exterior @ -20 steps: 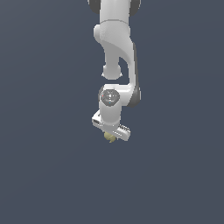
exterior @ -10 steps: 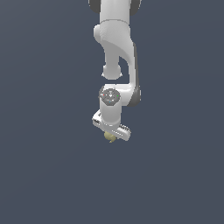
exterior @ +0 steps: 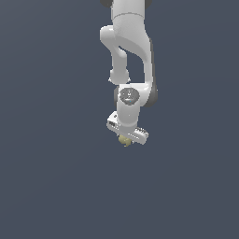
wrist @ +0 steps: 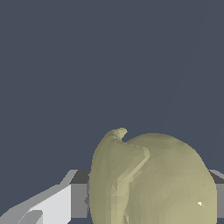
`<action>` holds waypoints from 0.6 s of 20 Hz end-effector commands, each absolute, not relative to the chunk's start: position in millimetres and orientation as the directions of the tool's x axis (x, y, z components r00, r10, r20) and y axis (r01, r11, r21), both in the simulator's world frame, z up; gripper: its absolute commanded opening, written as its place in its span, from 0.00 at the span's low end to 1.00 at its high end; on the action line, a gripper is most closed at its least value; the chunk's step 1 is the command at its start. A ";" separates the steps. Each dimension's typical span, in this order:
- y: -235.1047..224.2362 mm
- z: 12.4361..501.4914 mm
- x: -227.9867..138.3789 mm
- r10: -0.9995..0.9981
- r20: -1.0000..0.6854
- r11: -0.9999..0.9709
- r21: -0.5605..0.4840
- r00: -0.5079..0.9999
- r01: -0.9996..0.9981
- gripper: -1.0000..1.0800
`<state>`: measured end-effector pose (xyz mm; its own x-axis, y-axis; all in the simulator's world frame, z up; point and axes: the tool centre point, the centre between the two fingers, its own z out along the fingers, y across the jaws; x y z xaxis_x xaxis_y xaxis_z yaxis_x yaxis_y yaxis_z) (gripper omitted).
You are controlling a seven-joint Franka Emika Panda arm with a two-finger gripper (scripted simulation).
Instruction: Pick up the object and move it to a goal position.
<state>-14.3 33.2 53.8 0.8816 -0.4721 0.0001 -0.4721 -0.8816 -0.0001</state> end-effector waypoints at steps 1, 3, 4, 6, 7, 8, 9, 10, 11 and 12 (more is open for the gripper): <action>52.1 60.1 -25.1 -0.471 0.000 -0.882 -0.001 0.882 -0.471 0.00; 69.5 65.9 -35.3 -0.471 0.000 -0.882 -0.001 0.882 -0.471 0.00; 79.0 69.1 -40.9 -0.471 0.000 -0.882 -0.001 0.882 -0.471 0.00; 98.6 75.7 -52.2 -0.471 0.000 -0.882 -0.001 0.882 -0.471 0.00; 108.2 78.9 -57.7 -0.471 0.000 -0.882 -0.001 0.882 -0.471 0.00; 117.6 81.8 -62.9 -0.471 0.000 -0.882 0.000 0.882 -0.471 0.00; 126.7 84.9 -68.1 -0.471 0.000 -0.882 0.000 0.882 -0.471 0.00; 135.5 87.9 -73.0 -0.471 0.000 -0.882 0.000 0.882 -0.471 0.00; 143.9 90.7 -77.7 -0.471 0.000 -0.882 0.000 0.882 -0.471 0.00; 152.0 93.4 -82.1 -0.471 0.000 -0.882 0.000 0.882 -0.471 0.00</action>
